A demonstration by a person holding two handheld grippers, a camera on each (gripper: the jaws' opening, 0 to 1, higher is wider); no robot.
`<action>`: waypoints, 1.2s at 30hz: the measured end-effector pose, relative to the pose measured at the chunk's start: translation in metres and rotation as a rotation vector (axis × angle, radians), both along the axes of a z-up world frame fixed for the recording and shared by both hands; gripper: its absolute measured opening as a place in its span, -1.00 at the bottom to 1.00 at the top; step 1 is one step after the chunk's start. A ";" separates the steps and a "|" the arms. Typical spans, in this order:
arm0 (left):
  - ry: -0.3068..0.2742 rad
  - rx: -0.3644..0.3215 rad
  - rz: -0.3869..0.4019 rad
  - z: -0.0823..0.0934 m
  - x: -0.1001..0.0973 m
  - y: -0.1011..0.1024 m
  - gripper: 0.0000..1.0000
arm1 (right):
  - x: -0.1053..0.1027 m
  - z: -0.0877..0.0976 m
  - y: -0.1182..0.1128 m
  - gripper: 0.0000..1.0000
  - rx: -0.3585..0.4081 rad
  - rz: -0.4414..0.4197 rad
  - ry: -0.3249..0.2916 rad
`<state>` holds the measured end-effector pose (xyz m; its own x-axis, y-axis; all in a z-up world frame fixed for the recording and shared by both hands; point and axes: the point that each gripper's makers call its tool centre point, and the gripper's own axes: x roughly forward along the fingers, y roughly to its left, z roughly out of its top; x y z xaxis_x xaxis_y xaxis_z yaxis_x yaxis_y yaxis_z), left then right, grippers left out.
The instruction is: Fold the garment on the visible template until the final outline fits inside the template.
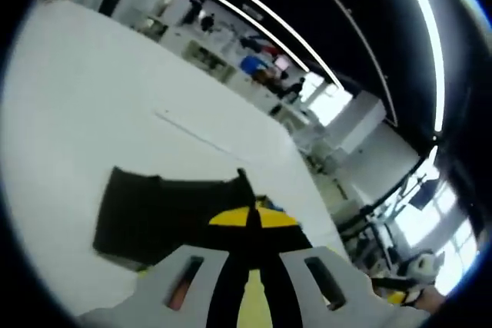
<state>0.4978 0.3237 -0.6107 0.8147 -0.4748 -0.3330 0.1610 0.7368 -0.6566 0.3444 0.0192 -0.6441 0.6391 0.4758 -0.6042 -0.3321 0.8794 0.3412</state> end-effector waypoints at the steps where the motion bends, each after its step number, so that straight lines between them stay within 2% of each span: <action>1: -0.003 -0.006 -0.001 0.001 0.001 -0.003 -1.00 | -0.001 0.000 -0.001 0.83 -0.002 0.001 0.002; 7: -0.039 -0.050 -0.029 0.013 0.007 -0.029 -1.00 | -0.004 -0.001 -0.004 0.83 -0.003 -0.003 0.005; 10: -0.037 -0.079 -0.031 0.014 0.011 -0.042 -1.00 | -0.004 -0.002 -0.006 0.83 -0.004 -0.001 0.010; 23: -0.049 -0.120 -0.069 0.021 0.018 -0.089 -1.00 | 0.003 0.000 -0.018 0.83 -0.010 0.002 0.006; 33: -0.035 -0.093 -0.140 0.010 0.024 -0.129 -1.00 | 0.004 0.003 -0.031 0.83 -0.004 -0.019 -0.002; 36: -0.023 -0.072 -0.160 0.001 0.026 -0.139 -1.00 | 0.004 0.003 -0.033 0.83 -0.001 -0.028 -0.005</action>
